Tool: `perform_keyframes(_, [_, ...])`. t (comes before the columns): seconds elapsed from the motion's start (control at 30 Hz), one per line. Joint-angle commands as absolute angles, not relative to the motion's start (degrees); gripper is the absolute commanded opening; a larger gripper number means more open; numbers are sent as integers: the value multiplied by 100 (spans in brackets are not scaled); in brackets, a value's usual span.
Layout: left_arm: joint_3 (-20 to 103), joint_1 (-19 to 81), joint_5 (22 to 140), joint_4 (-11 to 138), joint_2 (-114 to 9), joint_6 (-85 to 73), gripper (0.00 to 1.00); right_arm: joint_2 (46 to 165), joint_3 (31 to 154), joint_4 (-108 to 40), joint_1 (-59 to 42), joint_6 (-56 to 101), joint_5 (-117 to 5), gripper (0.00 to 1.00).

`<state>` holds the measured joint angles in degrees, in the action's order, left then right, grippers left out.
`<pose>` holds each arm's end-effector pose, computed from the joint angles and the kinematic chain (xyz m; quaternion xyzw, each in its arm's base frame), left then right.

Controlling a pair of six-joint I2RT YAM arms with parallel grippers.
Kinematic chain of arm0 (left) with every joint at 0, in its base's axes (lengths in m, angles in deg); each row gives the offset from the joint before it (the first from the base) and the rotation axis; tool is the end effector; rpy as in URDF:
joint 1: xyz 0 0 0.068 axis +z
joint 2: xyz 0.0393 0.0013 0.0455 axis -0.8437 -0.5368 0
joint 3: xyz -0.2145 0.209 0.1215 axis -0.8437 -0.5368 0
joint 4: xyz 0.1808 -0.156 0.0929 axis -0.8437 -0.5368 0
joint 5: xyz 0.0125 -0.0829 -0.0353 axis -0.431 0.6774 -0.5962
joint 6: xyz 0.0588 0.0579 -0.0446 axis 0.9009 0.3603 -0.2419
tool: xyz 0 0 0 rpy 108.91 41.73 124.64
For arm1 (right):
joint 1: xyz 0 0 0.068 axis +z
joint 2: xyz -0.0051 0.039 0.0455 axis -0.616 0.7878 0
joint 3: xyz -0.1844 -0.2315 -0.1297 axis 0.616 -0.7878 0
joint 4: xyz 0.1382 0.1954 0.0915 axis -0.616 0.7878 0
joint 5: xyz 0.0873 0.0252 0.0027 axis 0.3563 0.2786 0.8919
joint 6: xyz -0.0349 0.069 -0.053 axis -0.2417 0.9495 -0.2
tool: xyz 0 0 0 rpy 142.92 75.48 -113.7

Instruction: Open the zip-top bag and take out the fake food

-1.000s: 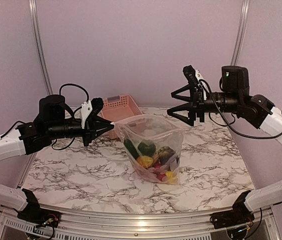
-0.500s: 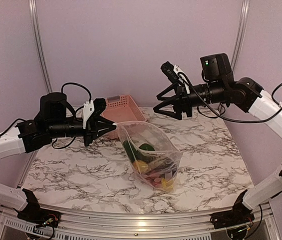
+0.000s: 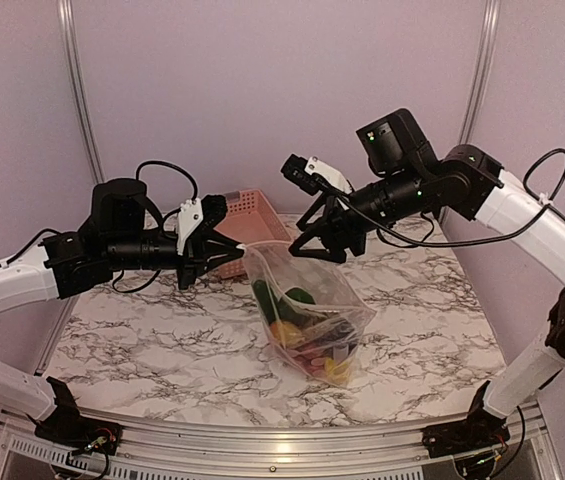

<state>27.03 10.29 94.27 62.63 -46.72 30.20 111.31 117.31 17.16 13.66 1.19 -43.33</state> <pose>0.1841 -0.2456 0.3917 0.5417 0.5393 -0.2649 0.5878 0.1894 0.2873 0.4494 -0.5474 0.6994 0.2888 0.3575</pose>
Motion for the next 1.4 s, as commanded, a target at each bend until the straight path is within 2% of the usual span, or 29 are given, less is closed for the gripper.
perform_keyframes(0.0, [2932,988,9362,6153,-4752,3081,4,11268,11903,2099,1406,331,-4982,60])
perform_keyframes(0.07, [2949,975,9350,6161,-4778,3081,4,11317,11886,2155,1408,365,-5047,58])
perform_keyframes(0.33, [2994,957,9301,6214,-4857,3024,4,11411,11819,2201,1410,433,-5285,35])
perform_keyframes(0.43, [3015,953,9263,6212,-4887,3008,4,11457,11773,2201,1405,453,-5277,20])
perform_keyframes(0.5, [3016,954,9194,6250,-4891,2958,4,11465,11757,2161,1410,479,-5261,4])
perform_keyframes(0.53, [3004,947,9121,6295,-4892,2921,6,11465,11755,2131,1410,496,-5257,0])
perform_keyframes(0.63, [2917,952,8919,6459,-4868,2741,10,11448,11702,1967,1356,603,-5279,0])
perform_keyframes(0.7, [2828,951,8641,6619,-4839,2515,20,11373,11610,1780,1219,768,-5263,0])
perform_keyframes(0.83, [2659,959,8165,6857,-4717,2188,57,11066,11284,1132,718,1074,-5138,0])
perform_keyframes(0.93, [2597,976,7839,6951,-4682,1949,72,10843,11128,802,453,1197,-5088,0])
perform_keyframes(1.07, [2618,1052,7462,7041,-4749,1564,79,10706,11084,654,217,1313,-5206,0])
perform_keyframes(1.23, [2634,1246,7280,7183,-4859,947,84,10465,10932,530,-181,1453,-5380,0])
perform_keyframes(1.37, [2629,1417,7273,7288,-4969,422,94,10217,10805,431,-598,1524,-5422,0])
